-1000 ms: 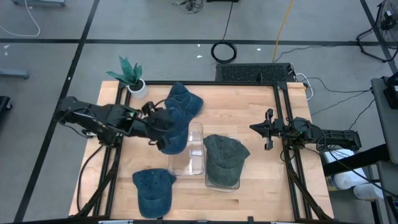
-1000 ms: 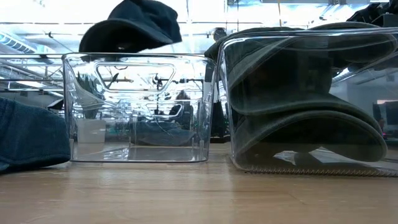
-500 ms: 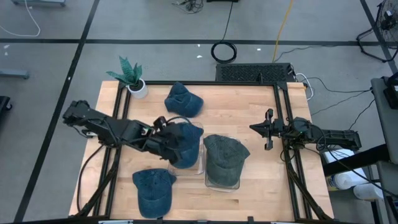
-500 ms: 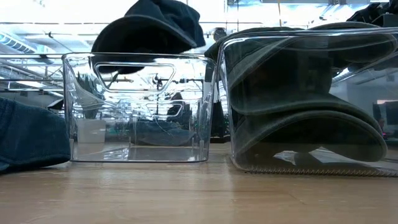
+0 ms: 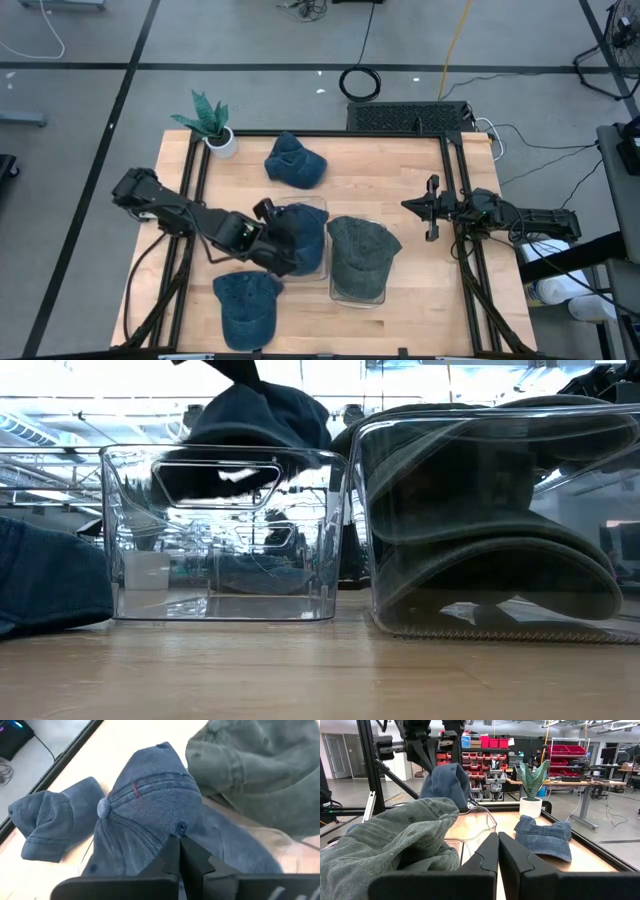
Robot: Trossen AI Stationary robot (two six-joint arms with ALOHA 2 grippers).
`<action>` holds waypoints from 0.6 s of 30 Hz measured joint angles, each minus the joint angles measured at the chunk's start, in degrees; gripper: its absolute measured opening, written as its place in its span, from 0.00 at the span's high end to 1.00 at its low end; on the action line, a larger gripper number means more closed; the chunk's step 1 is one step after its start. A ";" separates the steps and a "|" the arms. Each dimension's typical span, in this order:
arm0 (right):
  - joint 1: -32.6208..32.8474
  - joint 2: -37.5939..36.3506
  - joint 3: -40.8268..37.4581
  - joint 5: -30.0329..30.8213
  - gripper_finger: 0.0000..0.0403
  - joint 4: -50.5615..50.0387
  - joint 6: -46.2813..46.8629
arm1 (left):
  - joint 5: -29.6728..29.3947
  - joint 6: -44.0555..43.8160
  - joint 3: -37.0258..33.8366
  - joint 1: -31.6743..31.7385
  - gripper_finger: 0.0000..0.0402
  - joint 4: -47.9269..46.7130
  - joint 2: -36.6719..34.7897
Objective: Pick & Place hat
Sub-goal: Put the middle blue cap into the left transparent bin
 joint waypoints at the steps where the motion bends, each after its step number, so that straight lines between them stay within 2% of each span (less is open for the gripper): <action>1: 0.00 0.00 0.01 -0.01 1.00 0.00 0.00 | -0.02 -0.24 0.00 0.01 1.00 -0.08 0.50; 18: -0.02 0.02 0.00 0.01 1.00 0.61 0.00 | 0.37 -3.55 0.00 0.38 0.97 -2.26 3.20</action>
